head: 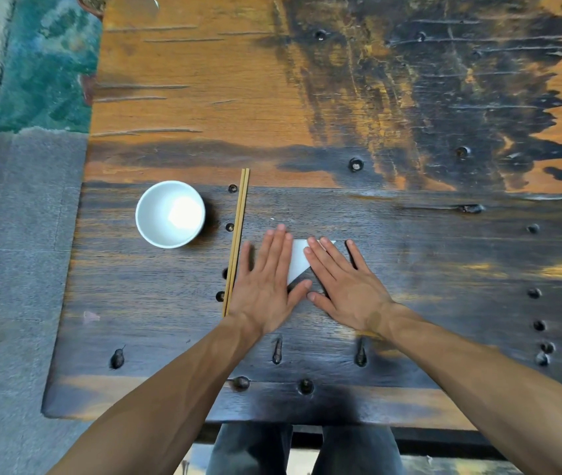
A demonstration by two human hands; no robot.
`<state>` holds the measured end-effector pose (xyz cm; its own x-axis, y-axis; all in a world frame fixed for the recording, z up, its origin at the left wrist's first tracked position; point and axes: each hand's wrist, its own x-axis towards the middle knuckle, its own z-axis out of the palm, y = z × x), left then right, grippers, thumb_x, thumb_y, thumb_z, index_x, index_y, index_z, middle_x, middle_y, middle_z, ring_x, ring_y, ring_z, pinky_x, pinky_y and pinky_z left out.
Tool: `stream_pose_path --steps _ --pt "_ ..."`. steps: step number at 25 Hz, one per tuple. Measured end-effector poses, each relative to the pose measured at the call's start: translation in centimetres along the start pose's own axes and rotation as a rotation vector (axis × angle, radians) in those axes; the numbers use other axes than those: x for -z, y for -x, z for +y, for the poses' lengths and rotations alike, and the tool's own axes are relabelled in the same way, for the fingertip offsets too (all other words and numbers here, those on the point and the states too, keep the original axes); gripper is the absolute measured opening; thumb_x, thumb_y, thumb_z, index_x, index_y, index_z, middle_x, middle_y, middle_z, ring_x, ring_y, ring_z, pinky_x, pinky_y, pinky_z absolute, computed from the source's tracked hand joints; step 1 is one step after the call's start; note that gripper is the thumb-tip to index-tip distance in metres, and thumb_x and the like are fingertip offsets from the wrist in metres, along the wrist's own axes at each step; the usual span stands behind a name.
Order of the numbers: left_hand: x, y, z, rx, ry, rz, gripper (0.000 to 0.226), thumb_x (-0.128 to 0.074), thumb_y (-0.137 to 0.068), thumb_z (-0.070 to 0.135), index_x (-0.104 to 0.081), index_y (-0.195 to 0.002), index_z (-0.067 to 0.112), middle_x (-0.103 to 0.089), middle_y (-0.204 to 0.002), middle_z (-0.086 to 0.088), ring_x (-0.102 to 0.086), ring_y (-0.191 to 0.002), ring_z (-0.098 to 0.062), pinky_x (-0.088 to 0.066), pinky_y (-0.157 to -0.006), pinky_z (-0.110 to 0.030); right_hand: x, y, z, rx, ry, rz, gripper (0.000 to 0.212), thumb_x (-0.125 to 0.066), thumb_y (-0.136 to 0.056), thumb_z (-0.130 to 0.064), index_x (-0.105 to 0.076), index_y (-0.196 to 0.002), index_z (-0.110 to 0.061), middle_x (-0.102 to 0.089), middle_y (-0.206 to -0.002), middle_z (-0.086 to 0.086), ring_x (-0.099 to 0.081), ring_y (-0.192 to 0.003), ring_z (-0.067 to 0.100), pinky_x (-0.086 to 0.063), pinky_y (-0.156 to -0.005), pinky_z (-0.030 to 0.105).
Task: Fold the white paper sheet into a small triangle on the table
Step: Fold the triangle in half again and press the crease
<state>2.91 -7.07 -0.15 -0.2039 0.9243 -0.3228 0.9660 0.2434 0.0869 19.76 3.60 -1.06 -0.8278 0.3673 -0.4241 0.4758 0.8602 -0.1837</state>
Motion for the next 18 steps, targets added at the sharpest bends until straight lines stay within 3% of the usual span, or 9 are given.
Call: stream_pose_path --steps 6,9,13,18 --pt "-2.2 3.2 -0.5 -0.086 -0.116 -0.138 0.076 0.002 -0.097 0.060 0.021 -0.150 0.010 0.026 -0.160 -0.007 0.023 -0.147 -0.021 0.002 -0.119 -0.054 0.0 -0.1 0.0 0.013 -0.012 -0.021 0.075 -0.014 -0.099 -0.058 0.019 -0.152 -0.016 0.024 -0.161 0.000 0.025 -0.146 0.016 0.011 -0.119 0.051" --pt "-2.2 5.6 -1.3 -0.104 -0.150 -0.154 0.076 -0.003 -0.099 0.060 0.014 -0.152 0.009 0.022 -0.160 -0.009 0.020 -0.148 -0.023 0.000 -0.119 -0.054 0.2 0.0 0.1 0.011 -0.020 -0.027 0.076 -0.016 -0.099 -0.057 0.020 -0.152 -0.016 0.025 -0.160 0.000 0.026 -0.146 0.017 0.010 -0.119 0.052" --pt "-1.1 4.3 -0.2 -0.070 -0.069 -0.039 0.074 -0.014 -0.102 0.056 0.003 -0.154 0.006 0.009 -0.163 -0.011 0.008 -0.150 -0.025 -0.003 -0.121 -0.053 0.3 -0.1 0.1 0.013 -0.023 -0.026 0.076 -0.017 -0.100 -0.057 0.020 -0.152 -0.017 0.025 -0.160 0.000 0.027 -0.145 0.016 0.012 -0.119 0.051" --pt "-1.1 1.9 0.7 -0.196 -0.165 -0.142 0.074 -0.005 -0.100 0.057 0.014 -0.152 0.007 0.025 -0.159 -0.010 0.023 -0.146 -0.023 -0.001 -0.119 -0.052 0.6 0.0 0.0 0.019 -0.026 -0.041 0.075 -0.017 -0.100 -0.056 0.020 -0.152 -0.016 0.028 -0.159 -0.001 0.028 -0.145 0.015 0.013 -0.118 0.050"
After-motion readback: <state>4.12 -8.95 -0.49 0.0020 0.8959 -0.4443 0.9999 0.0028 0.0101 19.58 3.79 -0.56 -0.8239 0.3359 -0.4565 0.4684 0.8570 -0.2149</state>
